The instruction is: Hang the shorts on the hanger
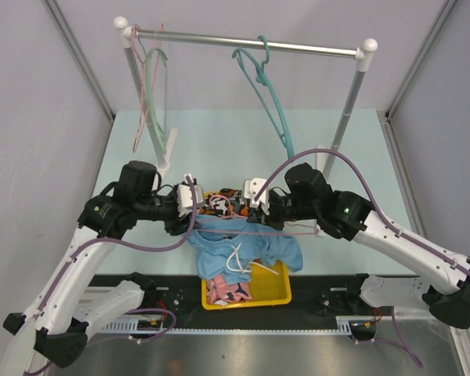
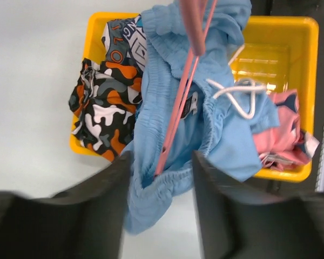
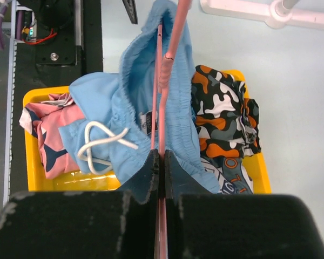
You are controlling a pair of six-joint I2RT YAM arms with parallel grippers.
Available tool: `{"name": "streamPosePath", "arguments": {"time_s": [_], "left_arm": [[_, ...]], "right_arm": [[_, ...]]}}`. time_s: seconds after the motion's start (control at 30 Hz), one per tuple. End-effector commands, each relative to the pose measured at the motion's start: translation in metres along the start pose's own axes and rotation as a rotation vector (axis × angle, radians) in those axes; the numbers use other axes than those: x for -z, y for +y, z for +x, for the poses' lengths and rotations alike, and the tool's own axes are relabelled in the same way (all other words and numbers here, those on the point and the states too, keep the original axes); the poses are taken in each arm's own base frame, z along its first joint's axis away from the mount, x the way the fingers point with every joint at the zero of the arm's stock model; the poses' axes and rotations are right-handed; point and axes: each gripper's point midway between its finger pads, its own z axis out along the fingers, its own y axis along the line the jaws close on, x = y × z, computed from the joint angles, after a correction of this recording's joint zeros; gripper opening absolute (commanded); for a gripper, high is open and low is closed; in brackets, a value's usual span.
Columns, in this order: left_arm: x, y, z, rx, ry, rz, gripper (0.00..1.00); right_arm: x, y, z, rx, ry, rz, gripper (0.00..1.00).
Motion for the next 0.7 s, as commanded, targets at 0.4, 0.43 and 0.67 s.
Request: {"name": "streamPosePath", "arguments": {"time_s": [0.4,0.43,0.67], "left_arm": [[0.023,0.015,0.07,-0.232,0.194,-0.013,0.76],[0.021,0.017,0.073,-0.251,0.2,-0.012,0.76],[-0.001,0.009,0.077,-0.263,0.121,0.077,0.69]], "right_arm": [[0.018,0.008,-0.032,0.208,-0.189,-0.019,0.0],[0.018,0.009,-0.032,0.208,-0.19,-0.022,0.0],[0.015,0.008,-0.035,0.218,-0.205,-0.031,0.0]]}}
